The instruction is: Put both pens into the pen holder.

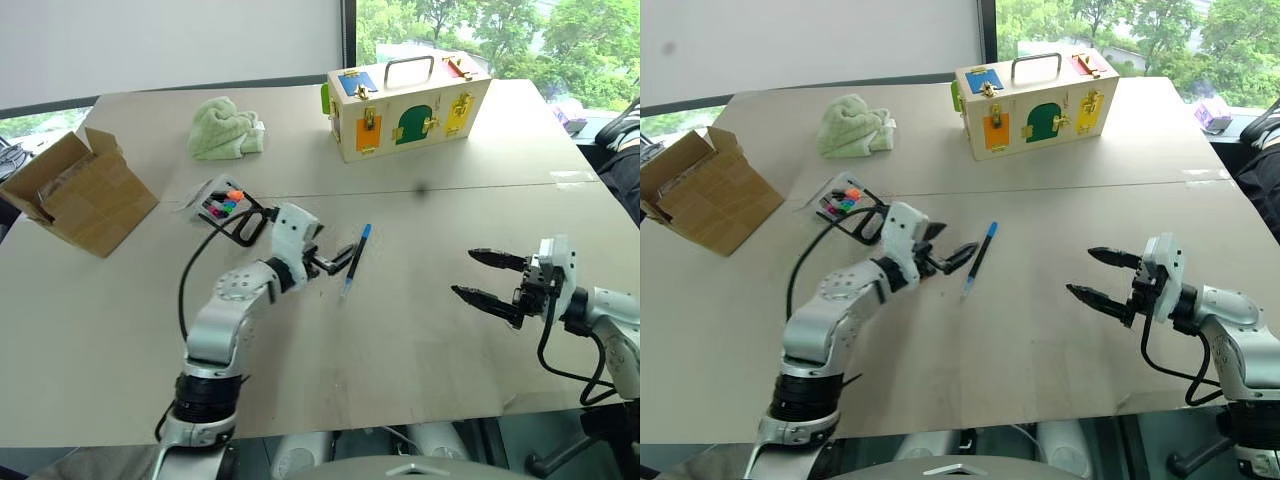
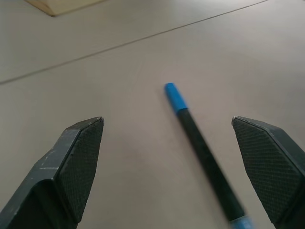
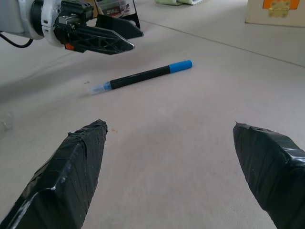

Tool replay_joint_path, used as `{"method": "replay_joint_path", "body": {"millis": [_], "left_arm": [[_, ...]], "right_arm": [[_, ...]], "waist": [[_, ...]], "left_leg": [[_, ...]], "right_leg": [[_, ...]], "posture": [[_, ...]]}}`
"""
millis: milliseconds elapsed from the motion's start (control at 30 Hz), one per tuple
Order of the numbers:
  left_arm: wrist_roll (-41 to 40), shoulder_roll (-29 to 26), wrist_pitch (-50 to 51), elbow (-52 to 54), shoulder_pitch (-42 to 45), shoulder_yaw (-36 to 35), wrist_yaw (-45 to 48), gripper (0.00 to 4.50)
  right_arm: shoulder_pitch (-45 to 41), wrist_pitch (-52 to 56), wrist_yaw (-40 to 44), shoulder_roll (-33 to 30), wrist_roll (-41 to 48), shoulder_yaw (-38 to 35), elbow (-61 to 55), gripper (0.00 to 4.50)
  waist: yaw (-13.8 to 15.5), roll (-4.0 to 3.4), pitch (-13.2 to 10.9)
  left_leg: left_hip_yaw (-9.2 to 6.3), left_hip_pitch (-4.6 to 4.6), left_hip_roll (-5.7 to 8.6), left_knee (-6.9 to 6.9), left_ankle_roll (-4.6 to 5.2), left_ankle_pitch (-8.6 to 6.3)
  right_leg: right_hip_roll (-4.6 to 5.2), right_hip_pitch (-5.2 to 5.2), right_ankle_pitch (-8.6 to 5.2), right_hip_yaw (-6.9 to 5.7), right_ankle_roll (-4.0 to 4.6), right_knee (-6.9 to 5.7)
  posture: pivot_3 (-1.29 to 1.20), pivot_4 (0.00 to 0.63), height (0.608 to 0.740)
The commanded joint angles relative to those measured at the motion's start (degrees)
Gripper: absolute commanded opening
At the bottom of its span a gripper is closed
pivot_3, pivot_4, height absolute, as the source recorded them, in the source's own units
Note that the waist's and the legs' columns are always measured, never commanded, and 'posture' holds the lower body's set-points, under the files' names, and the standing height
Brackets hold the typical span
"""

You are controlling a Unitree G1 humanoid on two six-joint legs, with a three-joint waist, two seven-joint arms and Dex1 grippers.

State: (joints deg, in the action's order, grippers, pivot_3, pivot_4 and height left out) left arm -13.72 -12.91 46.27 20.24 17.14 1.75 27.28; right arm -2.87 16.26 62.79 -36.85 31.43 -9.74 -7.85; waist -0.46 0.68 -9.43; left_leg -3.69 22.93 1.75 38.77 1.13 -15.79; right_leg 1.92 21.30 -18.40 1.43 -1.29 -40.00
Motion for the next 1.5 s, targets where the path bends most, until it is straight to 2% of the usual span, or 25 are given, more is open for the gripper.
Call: {"method": "replay_joint_path", "body": {"millis": [33, 133, 200, 300, 400, 533, 633, 800, 967, 1067, 1200, 1233, 1333, 1500], "left_arm": [[-3.52, -0.66, 3.24, 4.61, 0.7, -1.54, -0.17, 4.44], [-5.01, -7.54, 1.11, 5.41, -1.45, -2.34, 5.35, 4.44], [-7.03, -13.71, -2.24, 6.95, -4.5, -4.5, 11.52, 4.44], [-13.78, -24.06, -6.32, 9.28, -14.02, -14.33, 24.51, 4.44], [-13.59, -30.76, -12.07, 6.98, -20.76, -20.02, 30.52, 4.44], [-13.18, -33.1, -20.35, 1.76, -23.48, -26.67, 33.21, 4.44], [-14.28, -33.48, -22.53, 1.6, -24.46, -29.31, 34.0, 4.44], [-20.7, -34.78, -20.56, 4.97, -29.35, -36.19, 37.73, 4.44], [-22.19, -36.89, -19.97, 6.43, -33.33, -37.51, 39.97, 4.44], [-23.44, -37.87, -18.85, 7.71, -33.74, -36.71, 40.43, 4.5], [-24.94, -38.63, -17.36, 9.03, -33.21, -36.73, 39.55, 4.5], [-24.99, -38.59, -17.24, 8.87, -32.75, -36.38, 39.09, 4.5], [-22.83, -37.26, -19.59, 6.99, -30.22, -33.36, 37.06, 4.5], [-22.29, -34.67, -20.52, 6.54, -28.06, -29.27, 34.49, 4.5]], "right_arm": [[1.69, -0.88, -1.96, 0.93, 0.94, -0.97, -5.02, 4.5], [2.16, -0.59, -2.61, 1.85, 0.53, 1.03, -6.62, 4.5], [0.79, -1.27, -4.73, 3.03, -2.77, 3.96, -6.06, 4.5], [-4.99, 2.17, -15.26, 9.32, -10.18, 11.58, -5.69, 4.5], [-10.88, 8.93, -21.71, 15.74, -13.11, 17.73, -5.59, 4.5], [-24.05, 20.97, -30.8, 22.57, -20.83, 25.29, 0.35, 4.5], [-29.78, 32.4, -37.25, 26.78, -22.91, 26.22, 2.93, 4.5], [-33.73, 45.63, -45.81, 31.0, -26.88, 26.43, 4.02, 4.5], [-33.42, 50.07, -45.05, 29.91, -27.35, 32.83, 0.62, 4.5], [-33.85, 48.34, -43.42, 27.72, -28.05, 36.36, 0.95, 3.74], [-34.39, 47.53, -42.26, 25.69, -28.24, 37.67, 1.57, 1.91], [-34.62, 47.22, -42.1, 25.47, -28.25, 37.65, 2.04, 1.32], [-35.8, 45.65, -42.49, 25.77, -28.88, 37.38, 4.1, 0.15], [-37.01, 44.16, -42.22, 26.39, -29.64, 36.55, 7.13, 0.06]], "waist": [[-0.14, 0.0, 0.0], [-0.6, -0.04, 0.02], [-0.76, -0.05, 0.03], [-1.83, -0.02, 0.03], [-1.5, -0.12, -0.02], [-0.47, -0.15, -0.04], [-0.03, -0.05, 0.02], [-0.61, 0.0, 0.05], [-0.63, -0.06, 0.09], [-0.67, -0.03, 0.11], [-0.68, -0.01, 0.15], [-0.69, 0.0, 0.15], [-0.78, -0.01, 0.2], [-1.73, 0.03, 0.32]], "left_leg": [[-0.01, 0.0, 0.0, 0.0, 0.0, 0.0], [0.03, -0.09, -0.03, -0.04, -0.01, 0.01], [0.07, -0.17, -0.04, -0.1, -0.02, 0.01], [0.1, -0.23, -0.1, -0.24, -0.09, 0.05], [0.08, -0.19, -0.07, -0.38, -0.23, 0.13], [0.01, -0.18, 0.0, -0.39, -0.22, 0.13], [-0.1, -0.1, 0.06, -0.4, -0.22, 0.12], [0.0, 0.01, 0.06, -0.51, -0.22, 0.12], [-0.01, -0.05, 0.04, -0.56, -0.21, 0.11], [-0.02, -0.08, 0.04, -0.55, -0.11, 0.06], [-0.03, -0.19, 0.05, -0.54, -0.03, 0.01], [-0.03, -0.19, 0.05, -0.53, -0.03, 0.01], [-0.04, -0.21, 0.04, -0.53, -0.05, 0.02], [-0.03, -0.27, 0.03, -0.54, -0.04, 0.02]], "right_leg": [[-0.01, 0.0, 0.0, -0.01, 0.0, -0.01], [-0.07, -0.01, 0.0, 0.08, 0.0, -0.03], [-0.08, 0.0, 0.0, 0.13, 0.0, -0.04], [-0.13, 0.05, -0.01, 0.2, 0.02, -0.02], [-0.06, 0.21, -0.01, 0.19, 0.05, -0.02], [0.04, 0.24, 0.0, 0.1, 0.06, 0.03], [0.09, 0.26, 0.01, -0.01, 0.07, 0.08], [0.09, 0.46, 0.0, 0.04, 0.08, 0.14], [0.11, 0.44, 0.0, -0.04, 0.09, 0.14], [0.11, 0.42, 0.0, -0.06, 0.09, 0.08], [0.11, 0.33, 0.02, -0.08, 0.11, 0.06], [0.11, 0.33, 0.02, -0.09, 0.11, 0.05], [0.1, 0.34, 0.03, -0.11, 0.12, 0.02], [0.07, 0.32, 0.04, -0.07, 0.14, -0.02]], "posture": [[0.0, 0.15, 0.74], [0.0, 0.15, 0.74], [0.0, 0.15, 0.74], [0.0, 0.15, 0.74], [0.0, 0.15, 0.74], [0.0, 0.15, 0.74], [0.0, 0.15, 0.74], [0.0, 0.15, 0.74], [0.0, 0.15, 0.74], [0.0, 0.15, 0.74], [0.0, 0.15, 0.74], [0.0, 0.15, 0.74], [0.0, 0.15, 0.74], [0.0, 0.15, 0.74]]}}
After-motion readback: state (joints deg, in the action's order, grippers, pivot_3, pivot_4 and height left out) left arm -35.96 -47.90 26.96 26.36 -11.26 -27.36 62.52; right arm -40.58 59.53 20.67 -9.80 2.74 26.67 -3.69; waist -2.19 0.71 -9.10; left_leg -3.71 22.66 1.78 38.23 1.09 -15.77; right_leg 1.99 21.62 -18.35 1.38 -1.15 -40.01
